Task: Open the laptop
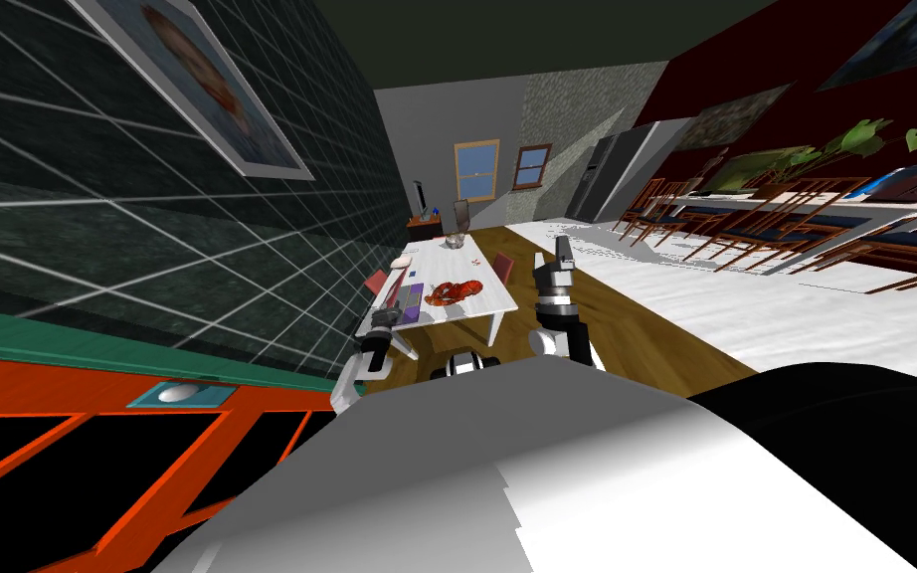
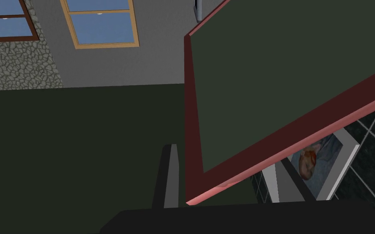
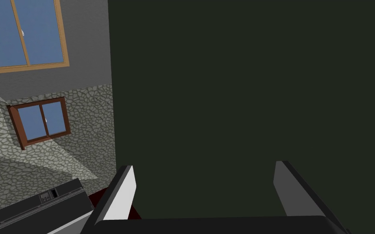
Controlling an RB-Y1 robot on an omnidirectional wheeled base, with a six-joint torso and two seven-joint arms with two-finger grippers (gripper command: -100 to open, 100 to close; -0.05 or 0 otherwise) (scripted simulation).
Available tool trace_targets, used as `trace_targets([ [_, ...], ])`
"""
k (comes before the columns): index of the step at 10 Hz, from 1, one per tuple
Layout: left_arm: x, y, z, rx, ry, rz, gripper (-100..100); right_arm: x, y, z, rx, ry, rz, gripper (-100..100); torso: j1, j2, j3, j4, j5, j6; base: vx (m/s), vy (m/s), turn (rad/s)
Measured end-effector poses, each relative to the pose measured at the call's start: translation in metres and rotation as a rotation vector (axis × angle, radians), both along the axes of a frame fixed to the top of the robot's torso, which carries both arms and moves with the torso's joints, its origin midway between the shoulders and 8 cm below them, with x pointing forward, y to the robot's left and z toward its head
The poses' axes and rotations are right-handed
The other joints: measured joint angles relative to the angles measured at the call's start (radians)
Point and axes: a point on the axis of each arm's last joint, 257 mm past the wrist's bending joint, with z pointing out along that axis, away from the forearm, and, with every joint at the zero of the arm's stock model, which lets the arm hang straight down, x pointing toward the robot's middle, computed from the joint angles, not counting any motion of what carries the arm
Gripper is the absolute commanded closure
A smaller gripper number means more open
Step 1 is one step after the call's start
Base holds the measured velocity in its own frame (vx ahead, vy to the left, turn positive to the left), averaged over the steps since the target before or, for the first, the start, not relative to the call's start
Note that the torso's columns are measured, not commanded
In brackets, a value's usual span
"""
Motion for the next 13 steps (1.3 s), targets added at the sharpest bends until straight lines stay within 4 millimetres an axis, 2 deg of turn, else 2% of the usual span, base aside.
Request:
trace_targets([
  [7, 0.024, -0.029, -0.031, 0.135, 0.021, -0.036, 100, 0.0, 0.0, 0.0, 0.0, 0.0, 0.0, 0, 0.001, 0.001, 0.001, 0.0, 0.001, 0.0, -0.026, -0.006, 0.042],
  [8, 0.029, -0.037, -0.034, 0.159, 0.02, -0.044, -100, 0.0, 0.0, 0.0, 0.0, 0.0, 0.0, 0, -0.001, 0.002, 0.001, 0.001, 0.0, 0.001, -0.049, 0.006, -0.096],
  [11, 0.042, -0.032, -0.019, 0.164, 0.02, -0.028, -100, 0.0, 0.0, 0.0, 0.0, 0.0, 0.0, 0, -0.006, 0.01, 0.006, 0.006, -0.004, 0.001, -0.069, 0.029, -0.111],
  [13, 0.047, -0.023, -0.016, 0.164, 0.029, -0.005, -100, 0.0, 0.0, 0.0, 0.0, 0.0, 0.0, 0, -0.007, 0.007, 0.004, 0.006, -0.004, 0.001, -0.061, 0.023, -0.106],
])
